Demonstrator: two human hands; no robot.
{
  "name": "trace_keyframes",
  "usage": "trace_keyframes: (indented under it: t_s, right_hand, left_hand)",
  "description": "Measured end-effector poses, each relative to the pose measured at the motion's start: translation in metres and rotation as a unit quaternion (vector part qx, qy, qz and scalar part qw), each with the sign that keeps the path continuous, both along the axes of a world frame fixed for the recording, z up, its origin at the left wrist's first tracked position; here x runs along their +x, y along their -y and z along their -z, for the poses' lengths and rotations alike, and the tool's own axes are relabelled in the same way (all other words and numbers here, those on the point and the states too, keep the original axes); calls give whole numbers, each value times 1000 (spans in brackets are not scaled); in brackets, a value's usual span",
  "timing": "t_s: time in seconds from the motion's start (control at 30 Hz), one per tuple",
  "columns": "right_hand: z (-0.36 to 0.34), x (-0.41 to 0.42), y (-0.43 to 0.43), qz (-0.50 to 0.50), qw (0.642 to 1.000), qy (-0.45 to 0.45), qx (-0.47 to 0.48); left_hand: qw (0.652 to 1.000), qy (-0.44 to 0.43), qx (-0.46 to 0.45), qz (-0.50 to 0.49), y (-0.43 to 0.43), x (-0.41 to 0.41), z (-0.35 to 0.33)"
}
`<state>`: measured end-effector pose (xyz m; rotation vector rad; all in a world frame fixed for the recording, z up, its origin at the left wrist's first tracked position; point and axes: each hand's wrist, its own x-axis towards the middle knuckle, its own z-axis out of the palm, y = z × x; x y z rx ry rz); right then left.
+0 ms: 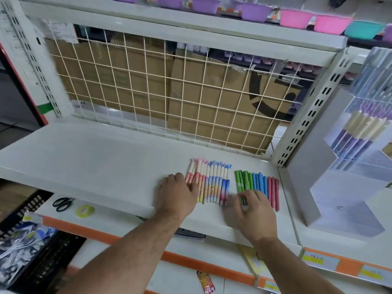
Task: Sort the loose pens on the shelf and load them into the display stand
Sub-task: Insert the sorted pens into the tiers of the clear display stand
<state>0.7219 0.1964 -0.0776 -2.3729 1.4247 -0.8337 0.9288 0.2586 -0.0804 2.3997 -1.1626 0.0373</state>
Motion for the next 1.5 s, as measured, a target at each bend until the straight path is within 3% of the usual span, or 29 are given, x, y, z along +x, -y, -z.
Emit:
trace_keyframes:
  t_s: [1.5]
  right_hand:
    - [8, 0, 4, 15, 1000, 14, -5]
  left_hand:
    - [997, 32, 69, -19, 0, -4, 3]
